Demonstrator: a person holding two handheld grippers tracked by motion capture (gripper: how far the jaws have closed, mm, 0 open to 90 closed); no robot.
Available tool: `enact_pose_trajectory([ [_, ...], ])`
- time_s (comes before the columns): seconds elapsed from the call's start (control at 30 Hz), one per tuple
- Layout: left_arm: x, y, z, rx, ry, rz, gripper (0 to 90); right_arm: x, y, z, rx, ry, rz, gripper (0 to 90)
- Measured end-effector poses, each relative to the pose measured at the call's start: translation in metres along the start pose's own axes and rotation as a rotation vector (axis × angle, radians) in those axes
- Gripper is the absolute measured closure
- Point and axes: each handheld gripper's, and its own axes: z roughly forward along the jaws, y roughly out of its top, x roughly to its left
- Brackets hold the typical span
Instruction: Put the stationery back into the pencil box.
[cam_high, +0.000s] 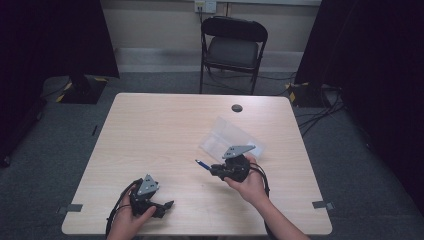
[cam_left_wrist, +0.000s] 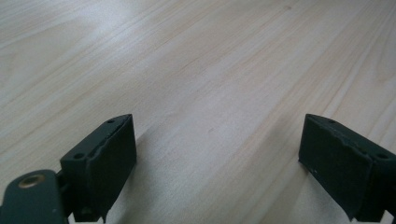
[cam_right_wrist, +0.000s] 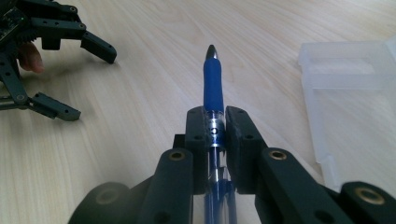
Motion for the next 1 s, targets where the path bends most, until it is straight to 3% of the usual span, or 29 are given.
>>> enact_pose_trajectory([
  [0.37, 0.0, 0.0, 0.0, 0.0, 0.002, -0.002, 10.8, -0.018, 0.003, -0.01, -0.011, 0.002, 0.022, 80.0],
  [0.6, 0.0, 0.0, 0.0, 0.006, 0.004, 0.002, 10.8, -0.032, 0.003, -0.015, -0.015, -0.028, 0.02, 80.0],
  [1.0, 0.0, 0.0, 0.0, 0.002, 0.002, 0.001, 10.8, -0.046, -0.002, -0.008, -0.015, -0.056, 0.029, 80.0],
])
